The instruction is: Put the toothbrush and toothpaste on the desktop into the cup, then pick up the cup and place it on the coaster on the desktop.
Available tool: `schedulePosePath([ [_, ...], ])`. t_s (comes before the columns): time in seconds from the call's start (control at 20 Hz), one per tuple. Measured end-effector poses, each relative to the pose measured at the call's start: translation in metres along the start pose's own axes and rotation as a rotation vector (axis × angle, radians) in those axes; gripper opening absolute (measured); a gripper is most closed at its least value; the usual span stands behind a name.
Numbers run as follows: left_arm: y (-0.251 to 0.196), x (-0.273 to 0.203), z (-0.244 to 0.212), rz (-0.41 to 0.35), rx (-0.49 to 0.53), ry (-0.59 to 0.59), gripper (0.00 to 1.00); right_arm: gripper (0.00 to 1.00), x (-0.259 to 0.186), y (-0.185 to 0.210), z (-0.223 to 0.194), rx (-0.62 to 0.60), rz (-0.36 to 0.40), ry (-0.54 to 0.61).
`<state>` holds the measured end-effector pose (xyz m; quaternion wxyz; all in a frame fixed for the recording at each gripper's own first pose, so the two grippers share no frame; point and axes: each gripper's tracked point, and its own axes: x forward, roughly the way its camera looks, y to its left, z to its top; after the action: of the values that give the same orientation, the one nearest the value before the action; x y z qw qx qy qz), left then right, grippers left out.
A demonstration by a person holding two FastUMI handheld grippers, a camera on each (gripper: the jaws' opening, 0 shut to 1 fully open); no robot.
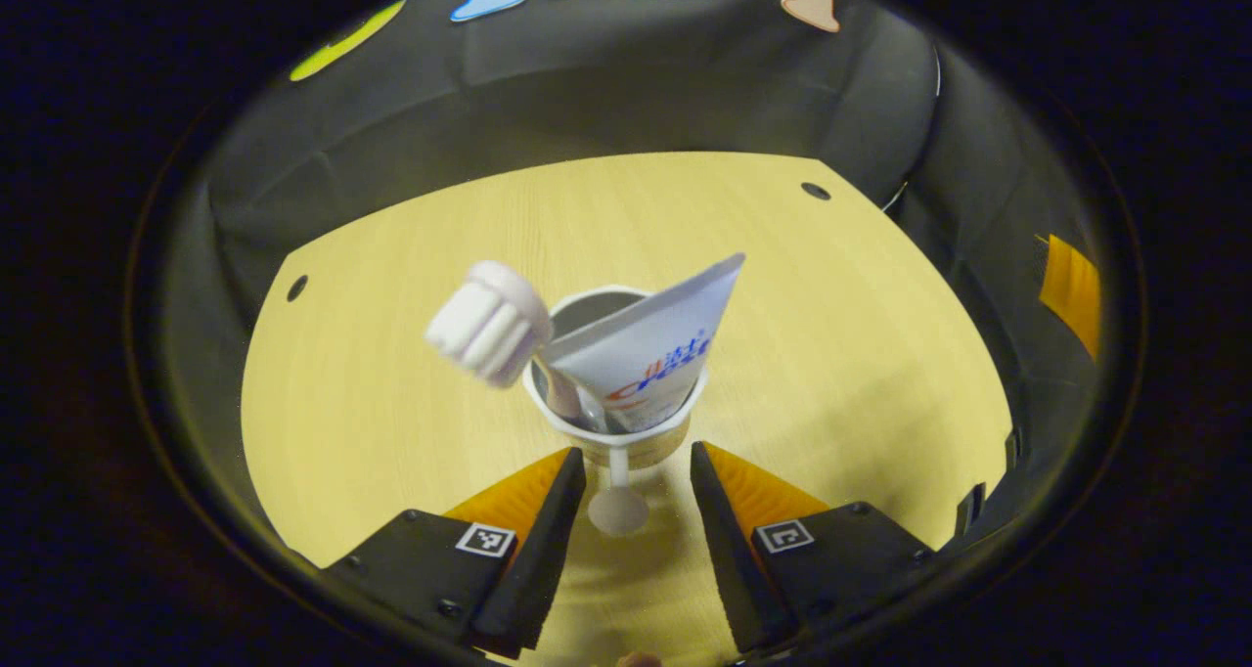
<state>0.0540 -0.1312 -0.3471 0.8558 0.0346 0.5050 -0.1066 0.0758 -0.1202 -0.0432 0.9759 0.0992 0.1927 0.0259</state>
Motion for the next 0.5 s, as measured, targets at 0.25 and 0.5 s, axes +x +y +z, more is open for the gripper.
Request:
schedulePosePath([
  [0.25,0.020,-0.051,0.015,0.016,-0.021,-0.169,0.93,0.78,-0.014,0.016,0.024,-0.037,0.017,-0.068],
  [0.5,0.034,-0.119,0.037,0.019,-0.032,-0.404,0.93,0.77,-0.030,0.043,0.043,-0.075,0.032,-0.128],
])
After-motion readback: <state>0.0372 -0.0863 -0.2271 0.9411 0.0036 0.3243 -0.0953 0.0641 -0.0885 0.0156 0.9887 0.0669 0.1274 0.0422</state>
